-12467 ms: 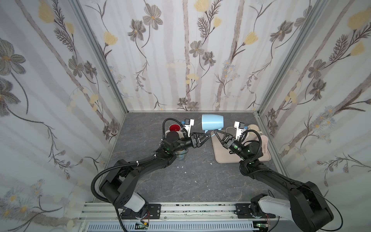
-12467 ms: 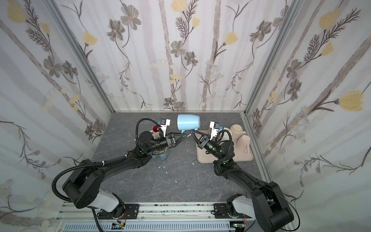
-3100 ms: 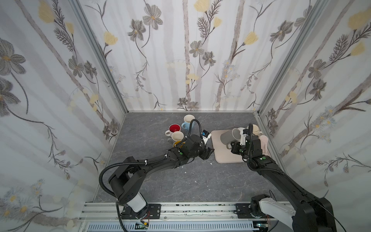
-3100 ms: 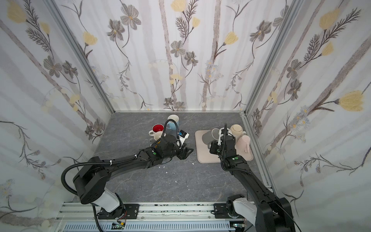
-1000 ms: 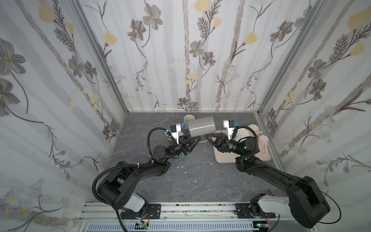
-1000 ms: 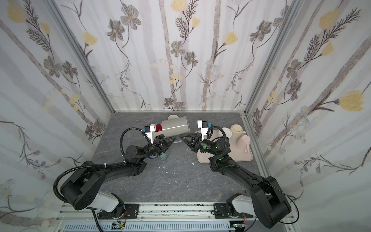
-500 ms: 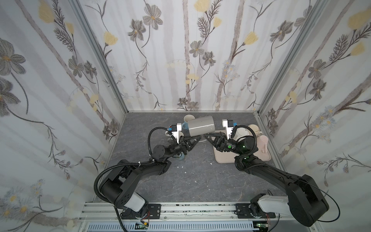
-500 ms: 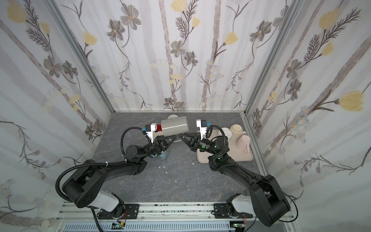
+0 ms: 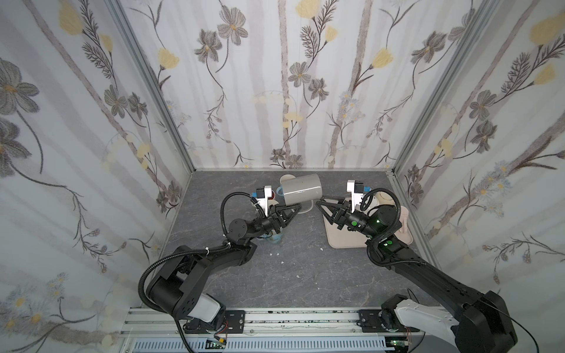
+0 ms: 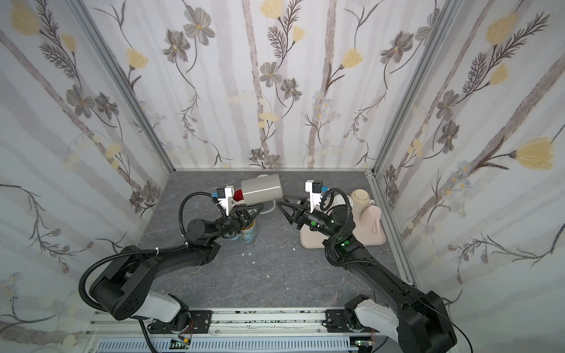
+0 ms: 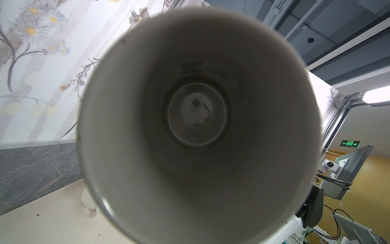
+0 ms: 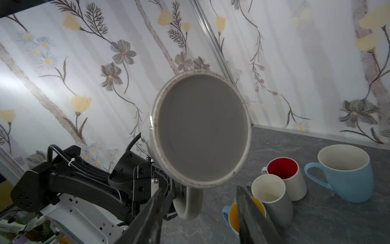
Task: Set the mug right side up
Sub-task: 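Grasp grey mug rim with left gripper while right gripper releases handle, then carry grey mug with left gripper and lower it opening-up beside red-lined mug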
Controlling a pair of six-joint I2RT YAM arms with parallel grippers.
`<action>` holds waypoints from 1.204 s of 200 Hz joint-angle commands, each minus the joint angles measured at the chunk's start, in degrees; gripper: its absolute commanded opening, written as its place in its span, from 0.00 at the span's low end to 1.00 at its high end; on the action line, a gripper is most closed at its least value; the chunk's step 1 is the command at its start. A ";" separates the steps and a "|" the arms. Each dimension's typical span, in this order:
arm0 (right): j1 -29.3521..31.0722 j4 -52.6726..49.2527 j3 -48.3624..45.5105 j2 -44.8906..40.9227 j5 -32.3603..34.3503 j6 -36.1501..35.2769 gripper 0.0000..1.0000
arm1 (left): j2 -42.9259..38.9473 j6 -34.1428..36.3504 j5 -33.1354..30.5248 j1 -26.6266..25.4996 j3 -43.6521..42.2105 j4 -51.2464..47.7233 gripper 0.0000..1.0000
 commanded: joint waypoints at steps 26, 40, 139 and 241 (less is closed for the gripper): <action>-0.36 -11.21 0.40 -3.67 9.92 -5.78 0.57 | -4.77 9.42 0.04 1.01 2.29 -11.21 0.00; -0.83 -12.72 0.32 -4.31 11.00 -6.11 0.58 | -6.92 14.59 -0.34 1.03 4.09 -19.37 0.00; -6.43 -15.49 -2.11 -5.13 14.50 -2.06 0.59 | -9.86 35.02 -5.78 1.03 14.87 -53.04 0.00; -15.94 -21.86 -4.55 -3.00 14.00 2.85 0.60 | 6.58 59.78 -12.17 0.98 45.07 -98.04 0.00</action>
